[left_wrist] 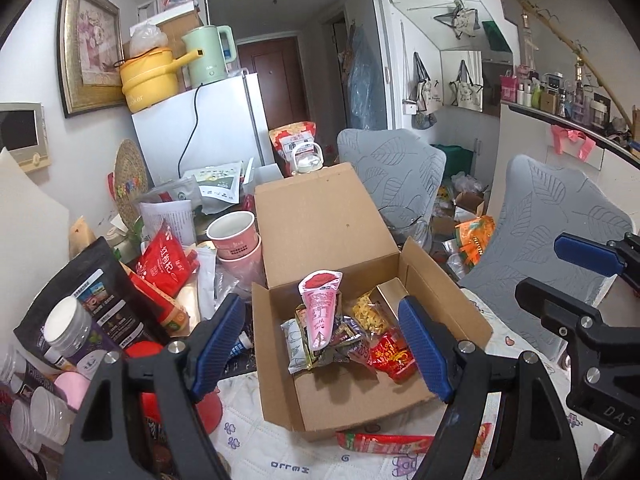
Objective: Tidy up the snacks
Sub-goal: 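Withdraw both grippers from the box back toward the snacks on the table, then grasp the long red-and-green printed bag with the right gripper, then lift the red-and-green bag with the right gripper while the left grasps the red gold-printed packet, then carry the red-and-green bag and red packet toward the cardboard box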
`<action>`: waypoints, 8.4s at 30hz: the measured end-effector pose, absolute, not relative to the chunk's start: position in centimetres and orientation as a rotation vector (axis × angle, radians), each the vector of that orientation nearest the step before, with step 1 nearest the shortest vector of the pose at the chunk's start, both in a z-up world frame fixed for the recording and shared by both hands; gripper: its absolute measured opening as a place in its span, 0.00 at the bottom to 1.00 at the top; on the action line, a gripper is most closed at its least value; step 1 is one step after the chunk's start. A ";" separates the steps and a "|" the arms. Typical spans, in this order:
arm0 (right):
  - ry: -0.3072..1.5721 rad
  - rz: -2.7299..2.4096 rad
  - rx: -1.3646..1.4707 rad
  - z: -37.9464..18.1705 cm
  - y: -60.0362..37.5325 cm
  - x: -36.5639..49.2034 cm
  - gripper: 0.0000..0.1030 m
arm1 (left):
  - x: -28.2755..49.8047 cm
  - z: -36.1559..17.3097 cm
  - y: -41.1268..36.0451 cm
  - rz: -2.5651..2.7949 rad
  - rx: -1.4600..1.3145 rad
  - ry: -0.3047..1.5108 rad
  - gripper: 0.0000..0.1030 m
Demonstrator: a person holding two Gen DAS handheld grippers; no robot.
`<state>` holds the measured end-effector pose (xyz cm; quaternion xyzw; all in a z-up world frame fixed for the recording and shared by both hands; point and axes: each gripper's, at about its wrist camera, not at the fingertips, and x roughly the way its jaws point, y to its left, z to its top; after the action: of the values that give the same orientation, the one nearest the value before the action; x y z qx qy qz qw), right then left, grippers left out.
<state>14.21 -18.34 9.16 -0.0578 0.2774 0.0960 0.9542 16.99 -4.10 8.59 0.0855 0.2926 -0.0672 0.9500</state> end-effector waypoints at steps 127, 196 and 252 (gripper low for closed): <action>0.861 0.237 0.199 -10.2 -30.7 4.1 0.09 | 12.0 -11.0 -14.4 -0.577 0.124 0.989 0.77; 0.695 0.451 0.108 -4.8 -19.2 -3.1 0.09 | -0.3 -2.4 -1.6 -0.314 0.014 0.776 0.50; 0.543 0.385 0.102 2.9 -18.5 23.9 0.09 | 25.6 3.3 -1.6 -0.220 -0.095 0.576 0.50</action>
<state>23.85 -18.47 2.87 0.0502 0.2662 0.1887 0.9439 25.59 -1.64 3.25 -0.0469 0.2833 -0.1080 0.9518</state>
